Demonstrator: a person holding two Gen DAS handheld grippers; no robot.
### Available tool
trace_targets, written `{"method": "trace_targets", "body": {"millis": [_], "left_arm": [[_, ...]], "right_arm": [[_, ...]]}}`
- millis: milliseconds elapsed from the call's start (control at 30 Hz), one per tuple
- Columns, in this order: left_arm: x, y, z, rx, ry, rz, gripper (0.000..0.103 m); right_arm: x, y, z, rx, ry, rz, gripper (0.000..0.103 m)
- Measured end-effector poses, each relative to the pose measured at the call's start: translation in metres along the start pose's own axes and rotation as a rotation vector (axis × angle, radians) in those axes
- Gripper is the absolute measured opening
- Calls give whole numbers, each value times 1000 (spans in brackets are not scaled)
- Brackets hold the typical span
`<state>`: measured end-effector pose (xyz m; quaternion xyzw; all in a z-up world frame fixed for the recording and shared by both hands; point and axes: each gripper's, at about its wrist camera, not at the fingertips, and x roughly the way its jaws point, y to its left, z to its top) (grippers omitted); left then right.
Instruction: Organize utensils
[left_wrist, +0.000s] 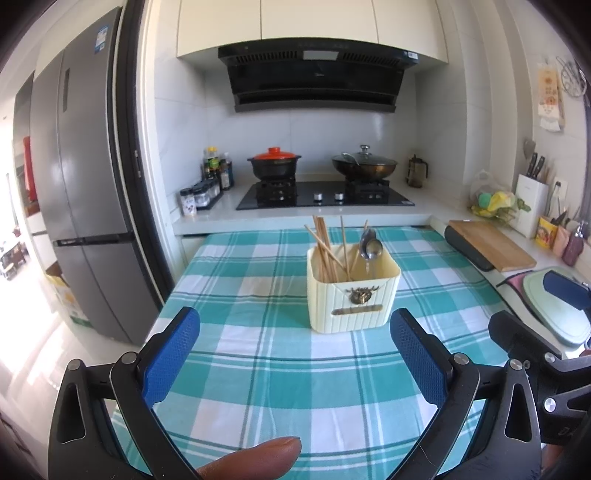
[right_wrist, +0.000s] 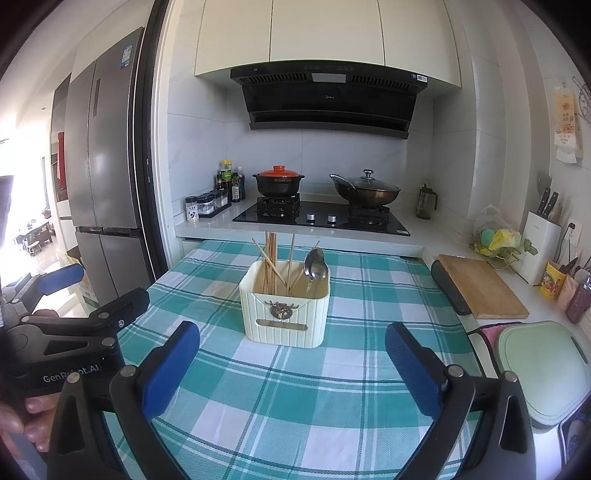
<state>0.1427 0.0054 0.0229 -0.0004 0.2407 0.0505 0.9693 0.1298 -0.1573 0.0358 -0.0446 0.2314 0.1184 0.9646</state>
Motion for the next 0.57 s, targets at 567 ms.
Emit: {"method": "trace_targets", "body": {"millis": [567], "left_arm": [[5, -1, -4, -7, -2, 16, 103]], "right_arm": [[4, -2, -1, -9, 16, -6, 102]]}}
